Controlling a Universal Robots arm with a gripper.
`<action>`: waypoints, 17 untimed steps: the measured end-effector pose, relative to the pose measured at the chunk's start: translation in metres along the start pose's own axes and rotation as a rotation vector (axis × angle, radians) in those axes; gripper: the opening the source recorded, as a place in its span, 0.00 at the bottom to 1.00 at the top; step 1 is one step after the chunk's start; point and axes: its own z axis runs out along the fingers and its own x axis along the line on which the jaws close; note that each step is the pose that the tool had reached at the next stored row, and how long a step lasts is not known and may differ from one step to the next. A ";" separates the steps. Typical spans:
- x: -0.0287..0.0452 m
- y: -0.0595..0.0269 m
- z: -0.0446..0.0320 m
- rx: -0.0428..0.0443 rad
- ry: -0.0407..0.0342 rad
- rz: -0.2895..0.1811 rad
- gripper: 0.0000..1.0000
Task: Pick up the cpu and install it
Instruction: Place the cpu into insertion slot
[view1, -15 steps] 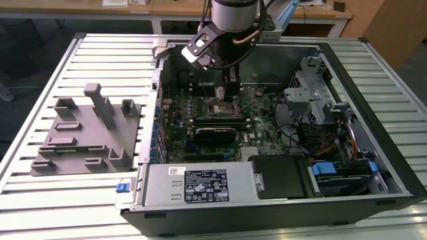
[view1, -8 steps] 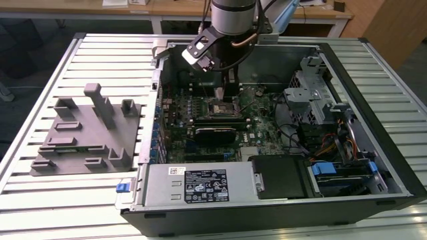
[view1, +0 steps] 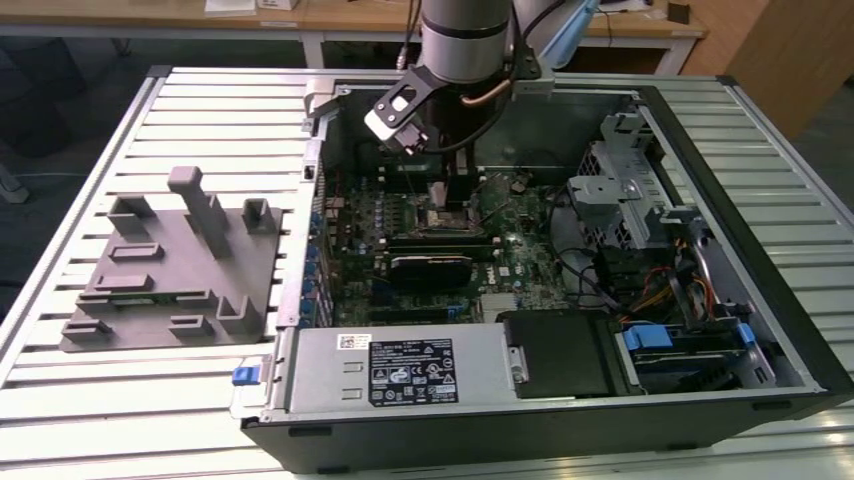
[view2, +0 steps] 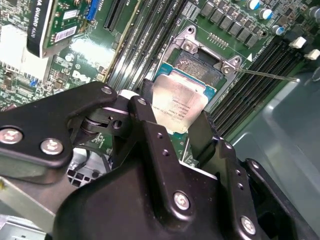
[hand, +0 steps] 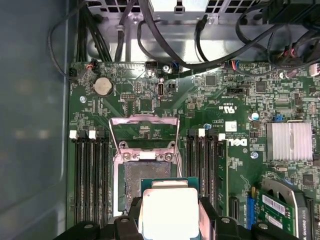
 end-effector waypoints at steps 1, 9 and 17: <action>0.0000 0.0000 0.0007 0.0000 0.0000 0.000 0.53; 0.0003 -0.0002 0.0047 -0.0001 0.0001 0.000 0.53; 0.0046 -0.0006 0.0120 0.0000 -0.0001 0.000 0.53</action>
